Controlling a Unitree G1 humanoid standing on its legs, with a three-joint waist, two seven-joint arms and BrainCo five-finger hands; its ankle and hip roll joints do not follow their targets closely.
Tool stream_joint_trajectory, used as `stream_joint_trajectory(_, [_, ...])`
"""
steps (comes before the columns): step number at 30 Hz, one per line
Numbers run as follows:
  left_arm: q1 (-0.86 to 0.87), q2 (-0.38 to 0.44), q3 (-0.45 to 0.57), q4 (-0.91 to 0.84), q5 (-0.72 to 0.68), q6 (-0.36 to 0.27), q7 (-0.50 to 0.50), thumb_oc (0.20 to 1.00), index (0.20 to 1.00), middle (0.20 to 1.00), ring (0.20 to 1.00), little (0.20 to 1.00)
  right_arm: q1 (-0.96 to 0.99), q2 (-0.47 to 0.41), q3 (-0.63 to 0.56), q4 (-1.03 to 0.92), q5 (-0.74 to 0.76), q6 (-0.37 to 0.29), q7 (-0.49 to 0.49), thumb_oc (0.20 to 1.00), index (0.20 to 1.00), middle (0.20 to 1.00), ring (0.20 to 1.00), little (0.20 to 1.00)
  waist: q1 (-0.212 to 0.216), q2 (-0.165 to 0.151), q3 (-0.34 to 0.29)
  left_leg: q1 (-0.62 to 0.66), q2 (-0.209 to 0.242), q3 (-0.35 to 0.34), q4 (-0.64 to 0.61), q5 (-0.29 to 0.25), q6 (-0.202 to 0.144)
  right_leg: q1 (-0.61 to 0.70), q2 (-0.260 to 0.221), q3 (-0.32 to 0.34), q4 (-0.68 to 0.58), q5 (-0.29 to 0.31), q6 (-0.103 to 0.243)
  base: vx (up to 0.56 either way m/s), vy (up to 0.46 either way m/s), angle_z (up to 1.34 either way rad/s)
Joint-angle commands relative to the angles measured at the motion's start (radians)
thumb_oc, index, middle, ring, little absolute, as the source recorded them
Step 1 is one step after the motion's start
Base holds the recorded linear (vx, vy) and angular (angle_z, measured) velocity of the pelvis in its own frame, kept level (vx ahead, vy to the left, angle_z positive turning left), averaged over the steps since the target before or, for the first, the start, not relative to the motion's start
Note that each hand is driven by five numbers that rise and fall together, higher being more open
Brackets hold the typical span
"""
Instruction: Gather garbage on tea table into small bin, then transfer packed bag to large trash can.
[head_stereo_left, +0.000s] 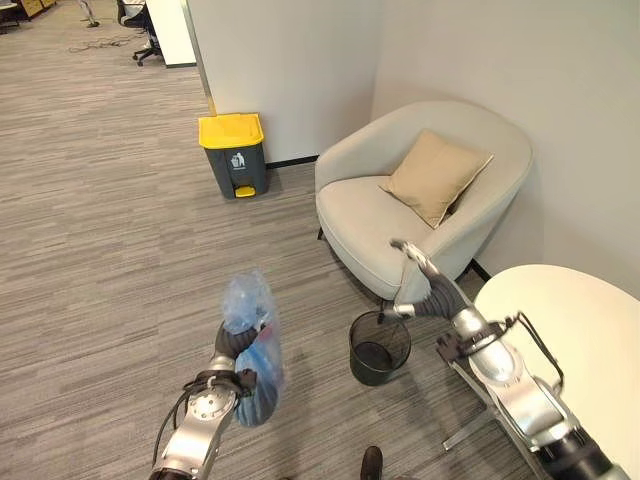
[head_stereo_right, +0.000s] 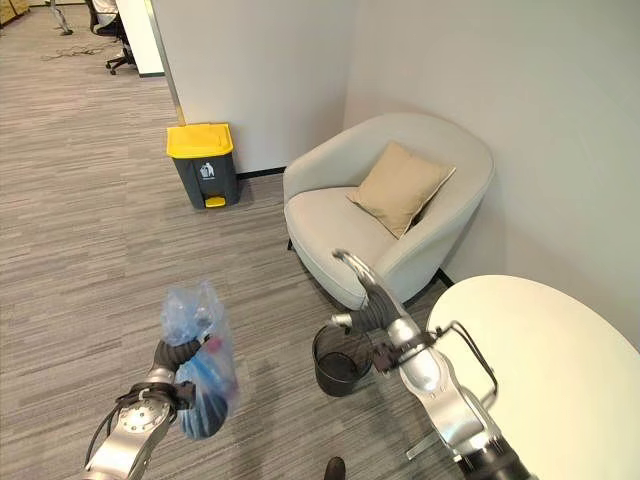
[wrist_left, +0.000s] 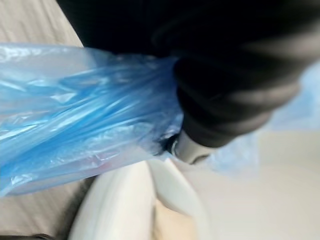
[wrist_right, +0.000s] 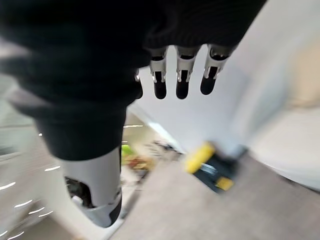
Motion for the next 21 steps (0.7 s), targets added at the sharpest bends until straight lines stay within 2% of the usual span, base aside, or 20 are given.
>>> stream_joint_trajectory(1, [0.003, 0.048, 0.086, 0.039, -0.025, -0.052, -0.088, 0.200, 0.200, 0.200, 0.200, 0.200, 0.052, 0.001, -0.091, 0.087, 0.068, -0.006, 0.044, 1.000, 1.000, 1.000, 1.000, 1.000, -0.014, 0.000, -0.007, -0.037, 0.003, -0.027, -0.002, -0.048, -0.019, 0.115, -0.031, 0.009, 0.022, -0.202, 0.107, 0.00, 0.000, 0.00])
stream_joint_trajectory(3, [0.018, 0.050, 0.101, 0.063, -0.029, -0.050, -0.098, 0.200, 0.200, 0.200, 0.200, 0.200, 0.072, 0.007, -0.102, 0.130, 0.072, -0.002, 0.046, 1.000, 1.000, 1.000, 1.000, 1.000, -0.014, 0.001, -0.006, -0.037, 0.003, -0.029, -0.002, -0.047, -0.020, 0.114, -0.030, 0.008, 0.024, -0.204, 0.107, 0.00, 0.000, 0.00])
stream_joint_trajectory(4, [0.056, 0.057, 0.133, 0.112, -0.017, -0.041, -0.116, 0.200, 0.200, 0.200, 0.200, 0.200, 0.116, 0.022, -0.140, 0.222, 0.078, 0.013, 0.048, 1.000, 1.000, 1.000, 1.000, 1.000, -0.014, 0.004, 0.000, -0.038, 0.003, -0.034, -0.002, -0.045, -0.021, 0.111, -0.029, 0.004, 0.032, -0.211, 0.104, 0.00, 0.000, 0.00])
stream_joint_trajectory(11, [0.116, 0.051, 0.197, 0.170, -0.044, -0.035, -0.138, 0.200, 0.200, 0.200, 0.200, 0.200, 0.159, 0.066, -0.212, 0.343, 0.130, 0.023, 0.032, 1.000, 1.000, 1.000, 1.000, 1.000, -0.006, 0.010, 0.027, -0.039, 0.002, -0.049, 0.009, -0.043, -0.019, 0.108, -0.025, 0.008, 0.049, -0.227, 0.094, -0.01, -0.009, 0.04])
stream_joint_trajectory(13, [0.120, 0.047, 0.209, 0.178, -0.059, -0.034, -0.138, 0.200, 0.200, 0.200, 0.200, 0.200, 0.153, 0.065, -0.226, 0.357, 0.130, 0.022, 0.023, 1.000, 1.000, 1.000, 1.000, 1.000, -0.001, 0.007, 0.046, -0.068, 0.002, -0.057, 0.051, -0.050, -0.020, 0.100, -0.028, 0.004, 0.057, -0.231, 0.091, -0.11, -0.031, 0.13])
stream_joint_trajectory(15, [0.093, 0.055, 0.209, 0.194, -0.070, -0.037, -0.130, 0.200, 0.200, 0.200, 0.200, 0.200, 0.133, 0.058, -0.236, 0.379, 0.136, 0.019, 0.005, 1.000, 1.000, 1.000, 1.000, 1.000, 0.012, -0.002, 0.093, -0.156, 0.002, -0.059, 0.147, -0.057, -0.030, 0.074, -0.045, -0.019, 0.068, -0.228, 0.087, -0.19, -0.036, 0.19])
stream_joint_trajectory(17, [0.072, 0.054, 0.202, 0.199, -0.080, -0.039, -0.127, 0.200, 0.200, 0.200, 0.200, 0.200, 0.126, 0.047, -0.244, 0.398, 0.128, 0.023, -0.011, 1.000, 1.000, 1.000, 1.000, 1.000, 0.012, -0.004, 0.103, -0.209, 0.013, -0.020, 0.187, -0.059, -0.037, 0.054, -0.061, -0.060, 0.071, -0.226, 0.087, -0.09, 0.001, 0.59])
stream_joint_trajectory(19, [0.059, 0.054, 0.196, 0.203, -0.082, -0.040, -0.125, 0.200, 0.200, 0.200, 0.200, 0.200, 0.132, 0.048, -0.251, 0.413, 0.126, 0.027, -0.023, 1.000, 1.000, 1.000, 1.000, 1.000, 0.005, -0.001, 0.101, -0.216, 0.035, 0.048, 0.207, -0.082, -0.042, 0.057, -0.072, -0.094, 0.067, -0.234, 0.094, 0.02, 0.043, 0.80])
stream_joint_trajectory(21, [0.050, 0.054, 0.187, 0.204, -0.081, -0.039, -0.129, 0.200, 0.200, 0.200, 0.200, 0.200, 0.137, 0.051, -0.254, 0.427, 0.123, 0.032, -0.029, 1.000, 1.000, 1.000, 1.000, 1.000, -0.001, 0.002, 0.100, -0.223, 0.049, 0.115, 0.220, -0.079, -0.027, 0.046, -0.084, -0.132, 0.072, -0.221, 0.093, 0.06, 0.080, 0.71])
